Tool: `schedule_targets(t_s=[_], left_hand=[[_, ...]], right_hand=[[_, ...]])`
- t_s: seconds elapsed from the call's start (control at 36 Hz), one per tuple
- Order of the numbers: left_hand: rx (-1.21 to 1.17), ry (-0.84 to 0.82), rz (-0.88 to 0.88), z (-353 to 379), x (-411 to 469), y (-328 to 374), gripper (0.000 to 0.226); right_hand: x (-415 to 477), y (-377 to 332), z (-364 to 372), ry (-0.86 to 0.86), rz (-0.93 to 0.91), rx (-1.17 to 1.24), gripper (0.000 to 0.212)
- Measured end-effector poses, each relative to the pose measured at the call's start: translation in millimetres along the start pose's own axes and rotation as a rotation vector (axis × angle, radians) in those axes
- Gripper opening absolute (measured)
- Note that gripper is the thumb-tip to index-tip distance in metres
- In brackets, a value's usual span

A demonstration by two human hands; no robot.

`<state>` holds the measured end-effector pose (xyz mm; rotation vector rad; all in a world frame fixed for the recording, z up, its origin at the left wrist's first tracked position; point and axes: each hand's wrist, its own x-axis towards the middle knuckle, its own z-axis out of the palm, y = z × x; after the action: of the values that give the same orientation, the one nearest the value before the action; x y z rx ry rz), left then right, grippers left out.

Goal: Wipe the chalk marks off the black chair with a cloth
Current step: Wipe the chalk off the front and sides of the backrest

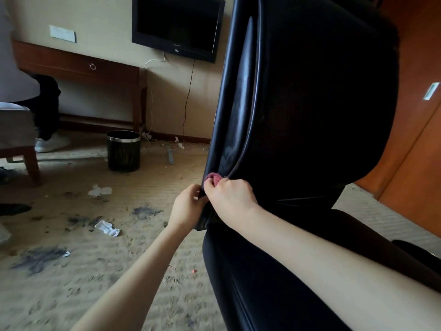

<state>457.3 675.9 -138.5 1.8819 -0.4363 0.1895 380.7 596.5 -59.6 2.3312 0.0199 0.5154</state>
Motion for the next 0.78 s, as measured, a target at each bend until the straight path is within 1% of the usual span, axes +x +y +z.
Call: schedule_targets(t_s=[0.06, 0.08, 0.17, 0.25, 0.36, 0.47, 0.53, 0.58, 0.61, 0.72, 0.78], left_hand=[[0.003, 0.010, -0.003, 0, -1, 1, 0.018], [0.006, 0.015, -0.002, 0, -1, 2, 0.018], [0.005, 0.026, -0.003, 1, -2, 3, 0.017], [0.000, 0.031, -0.006, 2, -1, 1, 0.014], [0.010, 0.022, -0.002, 3, 1, -1, 0.012], [0.007, 0.023, -0.029, 4, 4, -5, 0.011], [0.004, 0.025, -0.032, 4, 5, -6, 0.011], [0.009, 0.027, -0.021, 4, 5, -6, 0.011], [0.010, 0.029, -0.016, 5, 4, -6, 0.012], [-0.010, 0.024, -0.021, 3, 4, -6, 0.015], [-0.006, 0.026, -0.016, 2, 4, -8, 0.012]], right_hand=[[0, 0, 9, -0.054, -0.082, 0.054, 0.052], [1, -1, 8, -0.072, -0.076, 0.098, 0.052], [3, -2, 1, -0.110, -0.025, 0.097, 0.051], [-2, 8, -10, -0.120, -0.062, 0.071, 0.050], [-12, 27, -25, -0.079, -0.096, 0.070, 0.046], [-23, 51, -49, 0.009, -0.006, 0.099, 0.045], [-29, 64, -60, 0.075, 0.038, 0.101, 0.041], [-31, 66, -69, 0.136, 0.045, 0.114, 0.036], [-29, 62, -69, 0.134, 0.030, 0.117, 0.035], [-14, 19, -38, -0.012, -0.087, 0.170, 0.037], [-8, 9, -20, -0.116, -0.089, 0.158, 0.038]])
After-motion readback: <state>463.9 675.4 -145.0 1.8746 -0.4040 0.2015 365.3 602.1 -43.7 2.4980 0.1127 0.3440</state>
